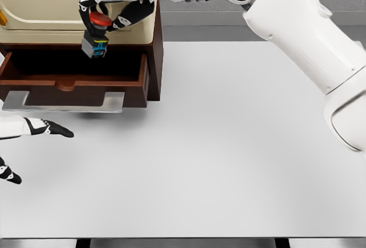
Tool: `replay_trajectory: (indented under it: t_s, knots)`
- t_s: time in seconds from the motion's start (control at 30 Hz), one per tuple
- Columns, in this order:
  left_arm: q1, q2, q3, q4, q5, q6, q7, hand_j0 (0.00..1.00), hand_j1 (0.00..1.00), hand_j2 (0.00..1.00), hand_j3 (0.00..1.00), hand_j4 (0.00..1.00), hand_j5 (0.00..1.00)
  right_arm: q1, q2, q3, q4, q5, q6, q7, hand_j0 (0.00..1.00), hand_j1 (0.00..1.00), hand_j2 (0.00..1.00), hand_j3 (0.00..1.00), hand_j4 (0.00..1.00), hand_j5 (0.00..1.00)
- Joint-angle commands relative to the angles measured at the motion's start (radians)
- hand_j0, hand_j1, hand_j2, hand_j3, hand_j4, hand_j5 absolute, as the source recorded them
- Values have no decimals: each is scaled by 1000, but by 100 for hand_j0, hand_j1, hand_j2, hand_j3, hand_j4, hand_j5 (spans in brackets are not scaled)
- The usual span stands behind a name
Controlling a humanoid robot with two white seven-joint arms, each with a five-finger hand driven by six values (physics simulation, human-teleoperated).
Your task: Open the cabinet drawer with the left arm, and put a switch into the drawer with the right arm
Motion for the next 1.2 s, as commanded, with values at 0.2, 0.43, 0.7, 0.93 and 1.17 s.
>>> replay_trajectory:
  t_s: [0.2,0.43,0.7,0.93,1.17]
  knots:
    - [0,-25,-67,4,4,23,-25,100,100,100,100,100,100,2,112,7,101,413,54,-1,100,100,100,100,100,100]
    - [0,-25,-67,4,4,23,-25,100,100,100,100,100,100,5,110,1,94,415,54,-1,100,100,100,100,100,100]
    - [-2,-25,-67,4,4,23,-25,100,100,100,100,100,100,64,-135,-135,-184,411,54,-1,100,100,100,100,100,100]
    - [0,-25,-66,4,4,23,-25,100,100,100,100,100,100,310,-612,-257,-538,407,54,-1,100,100,100,100,100,100]
    - [0,-25,-67,4,2,23,-25,100,100,100,100,100,100,485,-770,-270,-561,411,54,-1,100,100,100,100,100,100]
